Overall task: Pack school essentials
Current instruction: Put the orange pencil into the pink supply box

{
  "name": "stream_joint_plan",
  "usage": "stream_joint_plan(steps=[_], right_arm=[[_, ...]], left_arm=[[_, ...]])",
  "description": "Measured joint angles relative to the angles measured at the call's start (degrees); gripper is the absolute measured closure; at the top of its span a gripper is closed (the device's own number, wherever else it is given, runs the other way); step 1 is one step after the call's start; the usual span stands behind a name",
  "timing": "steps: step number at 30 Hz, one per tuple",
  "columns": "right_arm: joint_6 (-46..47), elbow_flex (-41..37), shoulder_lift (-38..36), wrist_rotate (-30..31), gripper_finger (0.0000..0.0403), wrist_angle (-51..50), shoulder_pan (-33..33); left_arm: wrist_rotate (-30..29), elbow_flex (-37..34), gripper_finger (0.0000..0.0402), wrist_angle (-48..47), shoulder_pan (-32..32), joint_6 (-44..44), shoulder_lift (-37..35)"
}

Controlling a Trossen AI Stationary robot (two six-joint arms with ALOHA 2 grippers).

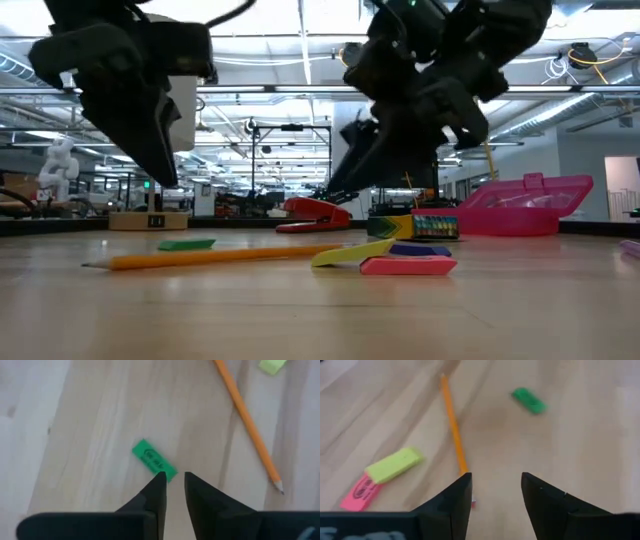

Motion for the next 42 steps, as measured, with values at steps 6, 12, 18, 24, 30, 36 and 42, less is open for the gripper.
stream_joint_plan(steps=[6, 12, 18, 24, 30, 36, 42], right_arm=[[-0.67, 0.04, 3.94, -6.34, 0.0253, 0.57, 0.2], [-1.72, 0.07, 4.53, -9.12, 0.0259, -0.51, 2.73], [-4.01, 1.76, 4.5, -2.5, 0.0259, -3.39, 6.63], [-4.94, 3.01, 4.45, 1.18, 0.026, -3.63, 7.28], [-4.87, 2.99, 4.47, -0.01, 0.0261, -6.21, 7.23], [-4.68, 2.99, 5.34, 0.21, 0.0279, -5.86, 6.72], [-4.55, 3.75, 8.69, -0.72, 0.0303, -5.88, 5.75]], left_arm=[[-4.77, -0.97, 0.0334, 4.54, -3.06, 3.2, 0.0], [-8.67, -0.97, 0.0336, 4.93, -4.85, 6.52, 0.0], [-9.35, -0.97, 0.0337, 7.46, -5.96, 9.34, 0.0], [-9.42, -0.97, 0.0337, 8.89, -5.66, 10.09, 0.0], [-9.42, -0.97, 0.0337, 8.93, -5.63, 9.98, 0.0], [-9.42, -0.97, 0.0337, 9.78, -5.59, 10.15, 0.0], [-9.4, -0.97, 0.0337, 10.36, -5.59, 10.81, 0.02]])
